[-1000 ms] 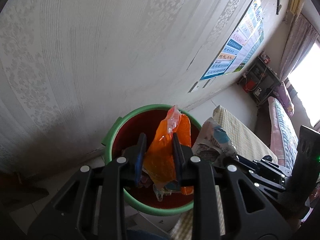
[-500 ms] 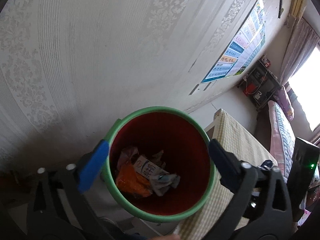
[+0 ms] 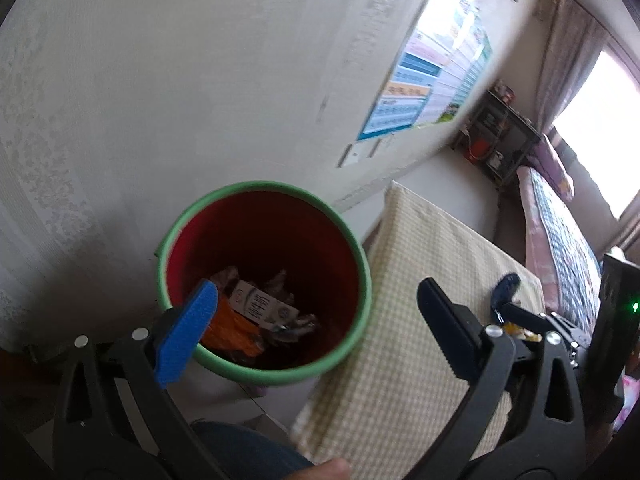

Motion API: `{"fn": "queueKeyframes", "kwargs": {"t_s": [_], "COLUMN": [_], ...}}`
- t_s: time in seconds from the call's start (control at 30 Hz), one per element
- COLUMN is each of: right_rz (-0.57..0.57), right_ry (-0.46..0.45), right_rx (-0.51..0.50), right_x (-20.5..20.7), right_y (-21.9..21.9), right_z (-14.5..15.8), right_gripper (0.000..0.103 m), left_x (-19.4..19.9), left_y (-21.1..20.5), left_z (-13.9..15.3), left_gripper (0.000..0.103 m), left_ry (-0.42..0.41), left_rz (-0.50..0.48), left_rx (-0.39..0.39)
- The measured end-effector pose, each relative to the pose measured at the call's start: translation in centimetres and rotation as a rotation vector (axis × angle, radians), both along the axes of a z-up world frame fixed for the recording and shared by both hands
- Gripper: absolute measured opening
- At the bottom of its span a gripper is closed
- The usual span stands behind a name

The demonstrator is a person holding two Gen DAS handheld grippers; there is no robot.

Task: Collect trash
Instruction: 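Move both tools back over the table toward the remaining wrappers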

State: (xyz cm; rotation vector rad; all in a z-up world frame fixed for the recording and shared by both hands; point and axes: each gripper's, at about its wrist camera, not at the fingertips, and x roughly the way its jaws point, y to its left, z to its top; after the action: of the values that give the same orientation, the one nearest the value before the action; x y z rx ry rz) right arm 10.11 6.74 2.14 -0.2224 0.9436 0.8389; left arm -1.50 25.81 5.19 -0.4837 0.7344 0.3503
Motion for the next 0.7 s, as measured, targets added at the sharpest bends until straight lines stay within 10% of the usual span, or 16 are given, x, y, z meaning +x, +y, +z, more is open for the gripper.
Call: {"fn": "queueKeyframes", "kwargs": {"t_s": [0.7], "right_rz": [-0.283], "right_ry": [-0.041], "right_rx": [0.002], "right_x": [1.4], "right_y": [-17.4], "right_z": [1.7], "right_gripper": [0.096], "left_x": [4.3], "left_y": [-14.6], "left_z": [0.3], "left_gripper": [0.098], "left_ry": [0.012], "left_rz": [-0.272], "left_rx": [-0.013]}}
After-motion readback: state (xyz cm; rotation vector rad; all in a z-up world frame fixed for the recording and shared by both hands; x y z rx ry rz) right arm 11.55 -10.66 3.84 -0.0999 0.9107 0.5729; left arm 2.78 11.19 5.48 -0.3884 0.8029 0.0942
